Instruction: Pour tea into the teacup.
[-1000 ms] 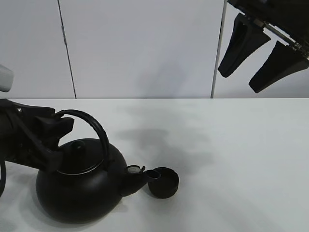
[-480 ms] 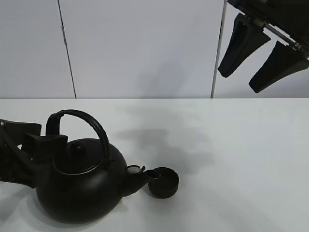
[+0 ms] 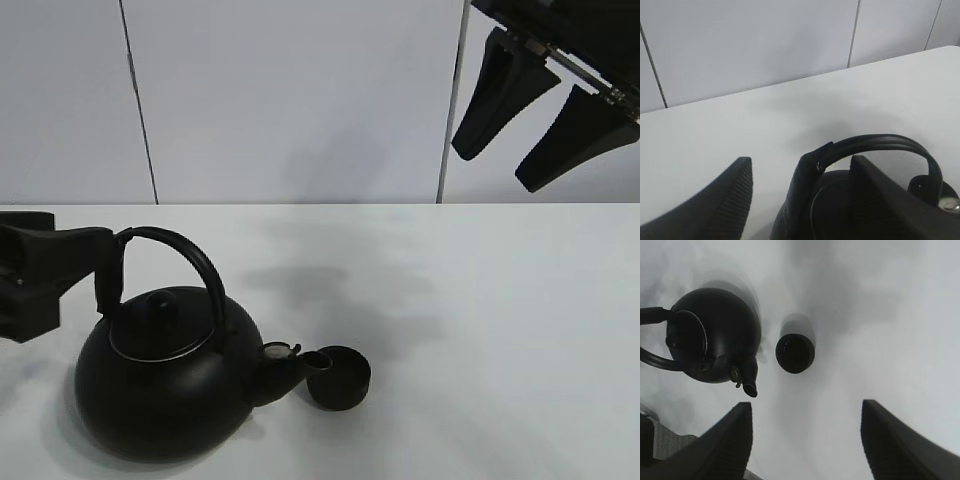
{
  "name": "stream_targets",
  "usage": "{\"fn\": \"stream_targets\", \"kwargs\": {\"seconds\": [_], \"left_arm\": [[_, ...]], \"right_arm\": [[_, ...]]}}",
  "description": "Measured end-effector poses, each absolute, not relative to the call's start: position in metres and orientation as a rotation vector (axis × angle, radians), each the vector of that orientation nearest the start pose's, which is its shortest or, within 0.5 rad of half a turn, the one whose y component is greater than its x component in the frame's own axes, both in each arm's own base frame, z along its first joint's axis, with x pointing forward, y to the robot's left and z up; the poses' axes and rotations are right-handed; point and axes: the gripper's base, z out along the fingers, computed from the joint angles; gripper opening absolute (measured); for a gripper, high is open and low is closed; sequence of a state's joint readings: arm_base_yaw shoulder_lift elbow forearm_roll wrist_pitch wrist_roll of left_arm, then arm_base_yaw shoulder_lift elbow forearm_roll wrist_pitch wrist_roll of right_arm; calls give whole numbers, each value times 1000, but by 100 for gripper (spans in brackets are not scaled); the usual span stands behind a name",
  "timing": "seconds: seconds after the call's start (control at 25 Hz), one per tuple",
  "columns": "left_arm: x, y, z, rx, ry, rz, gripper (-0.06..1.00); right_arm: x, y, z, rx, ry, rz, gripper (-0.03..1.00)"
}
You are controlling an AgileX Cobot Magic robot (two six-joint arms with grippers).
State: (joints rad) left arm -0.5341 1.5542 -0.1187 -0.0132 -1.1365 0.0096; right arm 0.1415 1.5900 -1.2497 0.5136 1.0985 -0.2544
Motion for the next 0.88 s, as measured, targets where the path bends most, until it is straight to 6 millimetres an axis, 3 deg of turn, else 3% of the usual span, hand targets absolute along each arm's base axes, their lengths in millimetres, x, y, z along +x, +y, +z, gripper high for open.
{"fn": "stream_targets", "kwargs": {"seconds": [0.24, 0.52, 0.88], "left_arm": [[161, -94, 174, 368, 1622, -452, 42], [184, -109, 224, 243, 1458, -602, 42], [233, -141, 269, 290, 1759, -584, 42]], "right_arm": [[307, 84, 285, -289, 2798, 671, 43], [307, 84, 285, -287, 2793, 669, 43], [307, 84, 285, -286, 2793, 670, 43]]}}
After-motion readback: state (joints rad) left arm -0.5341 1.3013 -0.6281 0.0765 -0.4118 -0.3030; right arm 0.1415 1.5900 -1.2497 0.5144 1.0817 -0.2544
